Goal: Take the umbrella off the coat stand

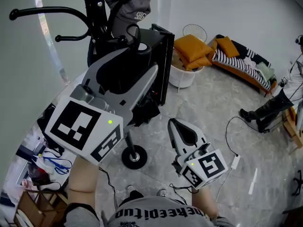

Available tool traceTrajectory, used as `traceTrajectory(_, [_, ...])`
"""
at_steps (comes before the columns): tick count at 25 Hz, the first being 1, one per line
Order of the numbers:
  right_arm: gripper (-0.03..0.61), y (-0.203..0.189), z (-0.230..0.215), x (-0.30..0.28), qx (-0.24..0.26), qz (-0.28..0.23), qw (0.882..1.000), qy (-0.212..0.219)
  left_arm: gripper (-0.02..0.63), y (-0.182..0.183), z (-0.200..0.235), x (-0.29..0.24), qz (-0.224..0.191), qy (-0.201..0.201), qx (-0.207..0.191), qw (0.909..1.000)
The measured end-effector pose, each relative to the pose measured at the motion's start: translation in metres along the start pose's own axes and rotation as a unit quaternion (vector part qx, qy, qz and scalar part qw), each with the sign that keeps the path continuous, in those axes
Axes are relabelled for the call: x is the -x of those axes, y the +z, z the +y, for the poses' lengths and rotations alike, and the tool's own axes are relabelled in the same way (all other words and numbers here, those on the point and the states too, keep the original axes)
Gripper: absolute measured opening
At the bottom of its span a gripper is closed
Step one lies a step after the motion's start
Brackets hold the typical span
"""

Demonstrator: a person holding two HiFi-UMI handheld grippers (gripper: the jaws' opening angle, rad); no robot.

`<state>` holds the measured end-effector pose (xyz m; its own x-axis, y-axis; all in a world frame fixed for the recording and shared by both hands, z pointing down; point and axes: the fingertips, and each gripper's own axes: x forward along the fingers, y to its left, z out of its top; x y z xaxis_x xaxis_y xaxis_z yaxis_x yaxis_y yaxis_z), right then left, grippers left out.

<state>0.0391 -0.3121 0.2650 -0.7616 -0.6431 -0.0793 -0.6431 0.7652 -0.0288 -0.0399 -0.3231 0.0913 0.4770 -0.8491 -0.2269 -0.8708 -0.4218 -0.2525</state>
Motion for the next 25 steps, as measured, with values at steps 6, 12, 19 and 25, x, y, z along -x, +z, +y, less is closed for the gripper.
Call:
traceTrajectory(6, [0.011,0.001,0.002,0.003,0.003,0.002,1.000,0.011,0.232,-0.027,-0.008,0.015,0.021,0.000,0.041,0.9989])
traceTrajectory(12, [0.011,-0.002,0.018,-0.002,0.004,0.007,0.999,0.051,0.232,-0.048,-0.010,0.044,0.042,0.043,0.028,0.9977])
traceTrajectory(19, [0.011,-0.005,0.051,-0.013,0.005,0.012,0.993,0.114,0.232,-0.064,-0.010,0.086,0.057,0.094,0.047,0.9928])
traceTrajectory(25, [0.011,-0.010,0.084,-0.025,0.002,0.016,0.984,0.179,0.232,-0.074,-0.004,0.131,0.074,0.167,0.032,0.9826])
